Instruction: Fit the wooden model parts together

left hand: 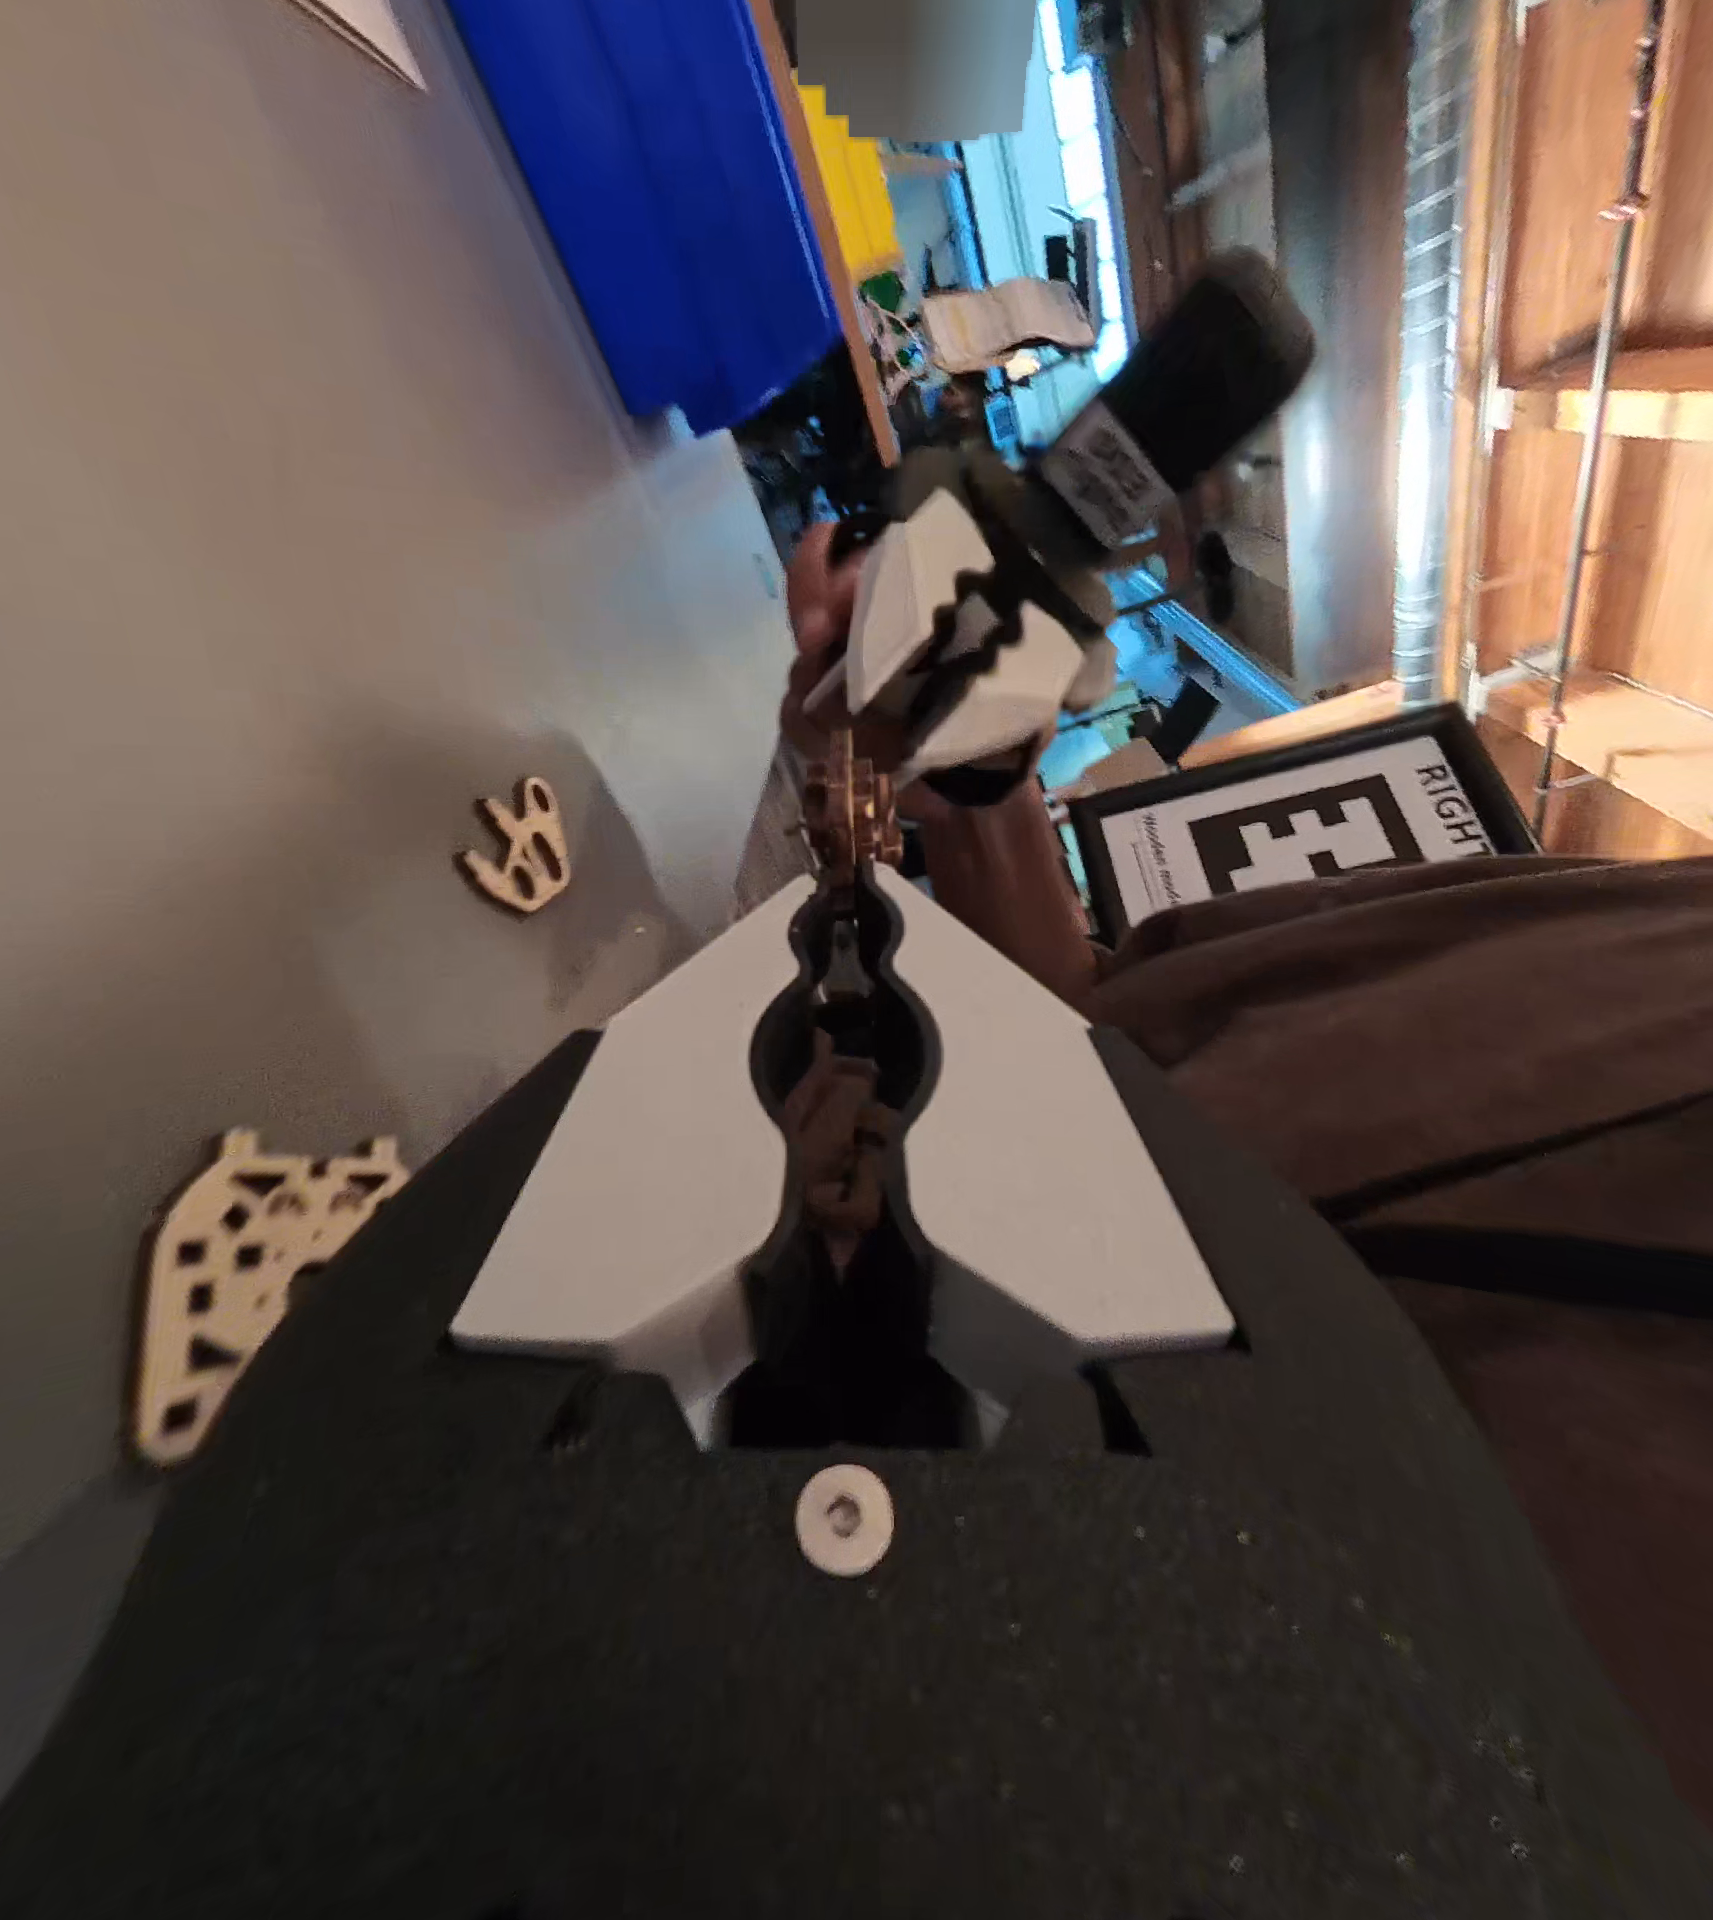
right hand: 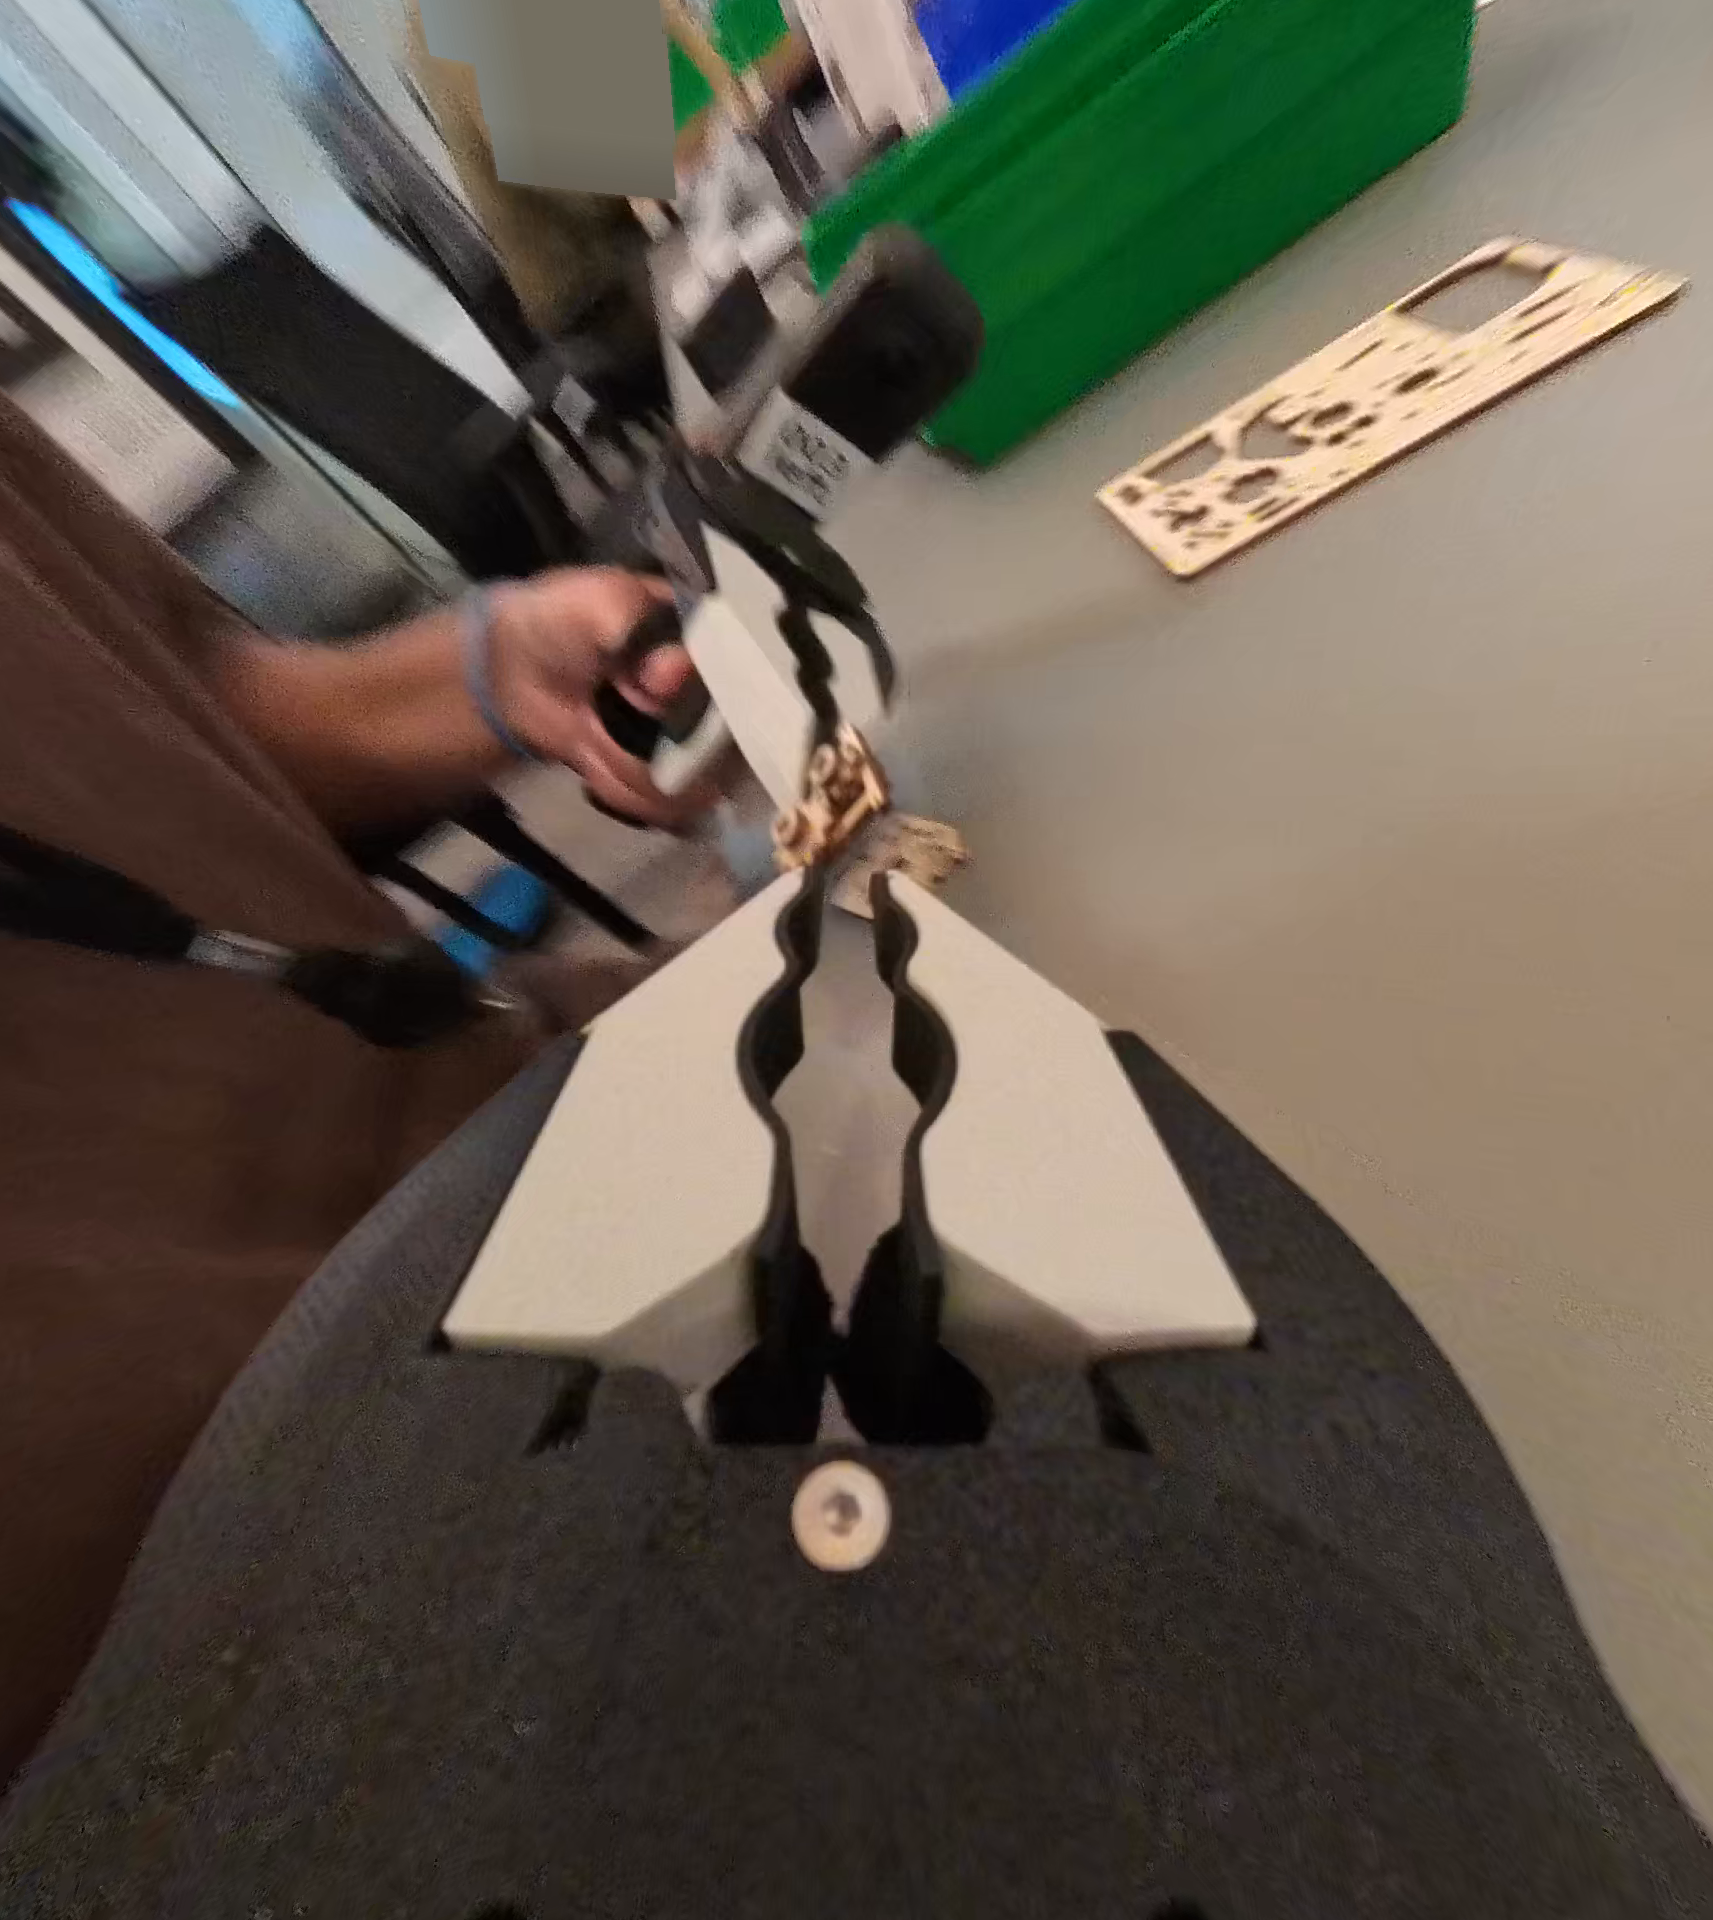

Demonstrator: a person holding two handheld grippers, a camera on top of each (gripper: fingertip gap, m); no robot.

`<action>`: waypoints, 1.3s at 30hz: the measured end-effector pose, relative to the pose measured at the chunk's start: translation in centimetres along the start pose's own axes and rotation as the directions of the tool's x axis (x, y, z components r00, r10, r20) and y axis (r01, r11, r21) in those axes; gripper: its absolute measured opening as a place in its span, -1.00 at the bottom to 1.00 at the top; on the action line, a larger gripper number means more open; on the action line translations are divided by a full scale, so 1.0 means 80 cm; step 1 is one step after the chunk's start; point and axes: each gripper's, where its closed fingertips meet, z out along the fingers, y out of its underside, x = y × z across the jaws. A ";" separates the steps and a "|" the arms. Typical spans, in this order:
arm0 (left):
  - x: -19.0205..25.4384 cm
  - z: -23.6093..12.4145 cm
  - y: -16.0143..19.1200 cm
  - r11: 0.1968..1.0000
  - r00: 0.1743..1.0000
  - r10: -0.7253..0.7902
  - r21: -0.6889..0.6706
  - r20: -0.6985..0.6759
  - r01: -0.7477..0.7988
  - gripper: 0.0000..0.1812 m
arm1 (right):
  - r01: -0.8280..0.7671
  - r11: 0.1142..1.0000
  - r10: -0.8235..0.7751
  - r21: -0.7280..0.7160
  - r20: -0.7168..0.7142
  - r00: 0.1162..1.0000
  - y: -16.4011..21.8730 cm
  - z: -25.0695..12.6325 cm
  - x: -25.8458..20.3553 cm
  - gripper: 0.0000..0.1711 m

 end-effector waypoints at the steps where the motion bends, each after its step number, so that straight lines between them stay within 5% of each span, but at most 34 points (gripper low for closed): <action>1: 0.003 0.006 0.001 1.000 1.000 -0.001 -0.023 -0.015 0.001 -0.98 | -0.109 0.993 0.106 0.036 0.086 0.991 -0.005 -0.003 -0.004 -0.89; 4: 0.003 0.022 0.005 0.997 1.000 -0.007 -0.082 -0.007 0.007 -0.99 | -0.303 0.951 0.282 0.067 0.221 0.934 -0.006 -0.009 -0.003 -0.89; 7: 0.006 0.036 0.005 0.993 1.000 -0.016 -0.118 0.007 0.017 -0.98 | -0.310 0.951 0.307 -0.017 0.201 0.930 0.013 -0.009 -0.004 -0.82; 24: 0.020 0.080 0.021 0.904 0.995 0.078 -0.425 0.060 -0.045 -0.99 | -0.483 0.875 0.441 0.039 0.349 0.827 0.027 -0.044 -0.015 -0.96; 33: 0.007 0.088 0.006 0.904 0.977 0.186 -0.408 0.108 -0.127 -0.93 | -0.579 0.804 0.527 0.134 0.289 0.799 0.033 -0.060 0.002 -0.97; 35: -0.020 0.072 0.002 0.866 0.910 0.350 -0.447 0.222 -0.224 -0.67 | -0.603 0.780 0.555 0.169 0.257 0.791 0.040 -0.066 0.009 -0.97; 39: -0.067 0.043 0.004 0.619 0.582 0.751 -0.639 0.311 -0.457 -0.65 | -0.629 0.743 0.608 0.228 0.163 0.777 0.059 -0.072 0.026 -0.97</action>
